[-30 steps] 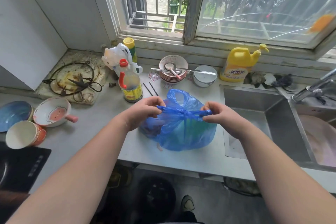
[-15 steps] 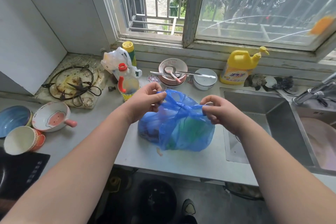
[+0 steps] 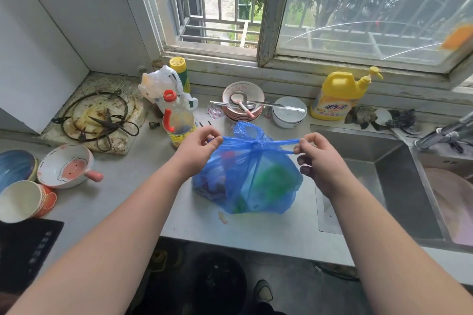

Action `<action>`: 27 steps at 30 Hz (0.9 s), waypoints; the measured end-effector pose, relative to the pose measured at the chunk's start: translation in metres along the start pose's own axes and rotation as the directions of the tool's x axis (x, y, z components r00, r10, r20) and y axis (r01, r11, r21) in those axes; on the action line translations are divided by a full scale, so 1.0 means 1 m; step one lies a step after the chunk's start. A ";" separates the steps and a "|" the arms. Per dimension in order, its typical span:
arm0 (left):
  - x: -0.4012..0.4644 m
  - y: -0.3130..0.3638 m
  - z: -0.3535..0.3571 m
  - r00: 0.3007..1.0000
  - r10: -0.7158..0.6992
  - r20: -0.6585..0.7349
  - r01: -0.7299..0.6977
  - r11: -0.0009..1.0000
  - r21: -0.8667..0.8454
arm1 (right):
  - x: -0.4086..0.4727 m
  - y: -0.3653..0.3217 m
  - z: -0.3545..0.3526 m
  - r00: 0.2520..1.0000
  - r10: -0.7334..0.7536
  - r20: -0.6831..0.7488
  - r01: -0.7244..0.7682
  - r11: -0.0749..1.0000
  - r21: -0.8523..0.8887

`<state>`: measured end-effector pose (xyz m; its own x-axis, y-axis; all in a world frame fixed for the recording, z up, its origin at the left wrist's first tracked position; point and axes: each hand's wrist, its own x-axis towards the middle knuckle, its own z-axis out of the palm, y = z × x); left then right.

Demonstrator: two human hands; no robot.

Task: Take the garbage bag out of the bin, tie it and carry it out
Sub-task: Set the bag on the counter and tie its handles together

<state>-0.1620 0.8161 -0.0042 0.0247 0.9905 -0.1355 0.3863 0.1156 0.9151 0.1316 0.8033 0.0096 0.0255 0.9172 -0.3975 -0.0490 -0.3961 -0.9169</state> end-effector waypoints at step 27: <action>-0.024 0.048 -0.022 0.974 0.008 0.226 0.183 0.561 -0.807 | -0.041 -0.030 0.049 0.952 -0.245 0.184 0.202 0.954 0.222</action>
<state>-0.1646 0.7996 0.0519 0.2362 0.9487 -0.2103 -0.5227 0.3065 0.7955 0.0831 0.7801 0.0553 -0.1477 0.9780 -0.1476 -0.2630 -0.1827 -0.9473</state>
